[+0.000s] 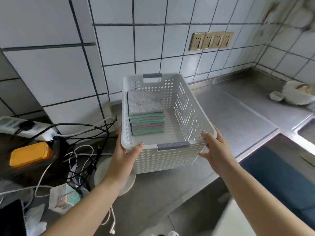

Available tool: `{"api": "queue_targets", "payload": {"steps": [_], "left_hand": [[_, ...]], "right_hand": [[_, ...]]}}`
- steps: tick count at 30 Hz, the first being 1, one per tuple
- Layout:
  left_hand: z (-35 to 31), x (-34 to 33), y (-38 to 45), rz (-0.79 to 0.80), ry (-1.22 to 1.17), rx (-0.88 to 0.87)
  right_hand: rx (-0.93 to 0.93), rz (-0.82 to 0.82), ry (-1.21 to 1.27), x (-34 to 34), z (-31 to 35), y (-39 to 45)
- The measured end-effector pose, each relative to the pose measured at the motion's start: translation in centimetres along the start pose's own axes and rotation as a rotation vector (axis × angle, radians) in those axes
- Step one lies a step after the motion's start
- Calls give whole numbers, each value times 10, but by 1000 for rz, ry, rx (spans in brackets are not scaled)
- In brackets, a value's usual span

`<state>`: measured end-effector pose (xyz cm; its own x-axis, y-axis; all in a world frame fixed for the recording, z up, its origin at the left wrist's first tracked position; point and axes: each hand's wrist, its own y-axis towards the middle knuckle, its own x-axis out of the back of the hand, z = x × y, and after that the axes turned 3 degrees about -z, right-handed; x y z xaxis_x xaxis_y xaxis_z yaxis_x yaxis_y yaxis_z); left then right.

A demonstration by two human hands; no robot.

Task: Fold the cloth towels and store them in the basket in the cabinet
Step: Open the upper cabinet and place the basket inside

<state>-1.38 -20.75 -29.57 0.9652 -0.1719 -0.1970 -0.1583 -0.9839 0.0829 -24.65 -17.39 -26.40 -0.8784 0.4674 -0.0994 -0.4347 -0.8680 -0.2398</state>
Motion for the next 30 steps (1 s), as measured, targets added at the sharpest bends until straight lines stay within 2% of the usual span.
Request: {"api": "queue_targets", "payload": {"steps": [4,9,15,19,23,30], "left_hand": [[-18,8,-37,153,-11,-2],[-26,6,-74,327,-15,47],[-33,-26,-125,571,-26,3],[-34,-54,-172,745,-47,37],[-39,-84,-243,930,-89,76],[-43,-108,-391,1182,-146,200]], "right_hand": [[22,-163,49,12,-9,-74],[71,-276,81,38,-19,-150],[120,-436,121,81,-35,-244],[145,-611,153,114,-52,-321],[184,-773,193,142,-73,-416],[267,-955,225,173,-110,-600]]}}
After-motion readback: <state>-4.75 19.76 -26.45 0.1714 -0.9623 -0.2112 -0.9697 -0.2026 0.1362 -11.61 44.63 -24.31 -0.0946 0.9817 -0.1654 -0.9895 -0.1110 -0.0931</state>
